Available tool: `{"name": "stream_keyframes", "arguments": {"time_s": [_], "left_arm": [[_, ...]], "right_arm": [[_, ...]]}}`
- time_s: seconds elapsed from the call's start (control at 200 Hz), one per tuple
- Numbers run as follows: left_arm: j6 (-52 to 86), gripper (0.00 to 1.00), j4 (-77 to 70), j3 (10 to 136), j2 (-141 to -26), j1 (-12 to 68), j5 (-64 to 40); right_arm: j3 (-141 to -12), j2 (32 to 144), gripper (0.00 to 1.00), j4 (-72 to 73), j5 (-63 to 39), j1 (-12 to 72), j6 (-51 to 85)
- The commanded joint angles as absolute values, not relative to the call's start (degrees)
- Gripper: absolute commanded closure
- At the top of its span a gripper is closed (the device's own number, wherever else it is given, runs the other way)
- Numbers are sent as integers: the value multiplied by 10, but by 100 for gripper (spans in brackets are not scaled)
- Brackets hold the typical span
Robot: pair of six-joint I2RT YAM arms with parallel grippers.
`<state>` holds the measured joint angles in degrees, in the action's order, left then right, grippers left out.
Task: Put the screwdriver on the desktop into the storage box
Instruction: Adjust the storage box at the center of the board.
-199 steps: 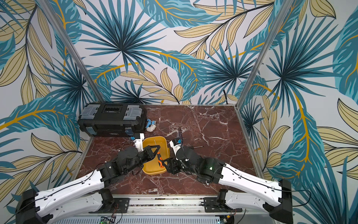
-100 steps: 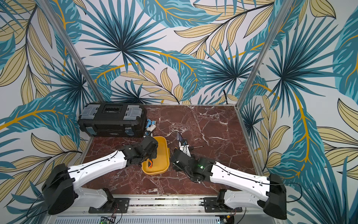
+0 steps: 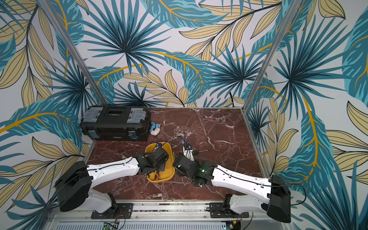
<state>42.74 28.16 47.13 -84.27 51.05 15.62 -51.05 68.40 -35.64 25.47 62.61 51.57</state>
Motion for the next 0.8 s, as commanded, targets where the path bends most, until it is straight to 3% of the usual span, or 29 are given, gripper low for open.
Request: {"name": "stream_keyframes", "arguments": {"time_s": [0.0, 0.291, 0.531, 0.797], "left_arm": [[454, 100, 281, 434, -810, 513, 148], [454, 100, 285, 417, -763, 482, 180], [428, 100, 278, 471, -847, 429, 175], [430, 100, 276, 482, -881, 424, 180]], "right_arm": [[-491, 671, 31, -349, 253, 625, 533], [-488, 676, 33, -345, 236, 625, 531], [-493, 672, 33, -345, 234, 622, 526], [-478, 658, 33, -348, 233, 617, 529]]}}
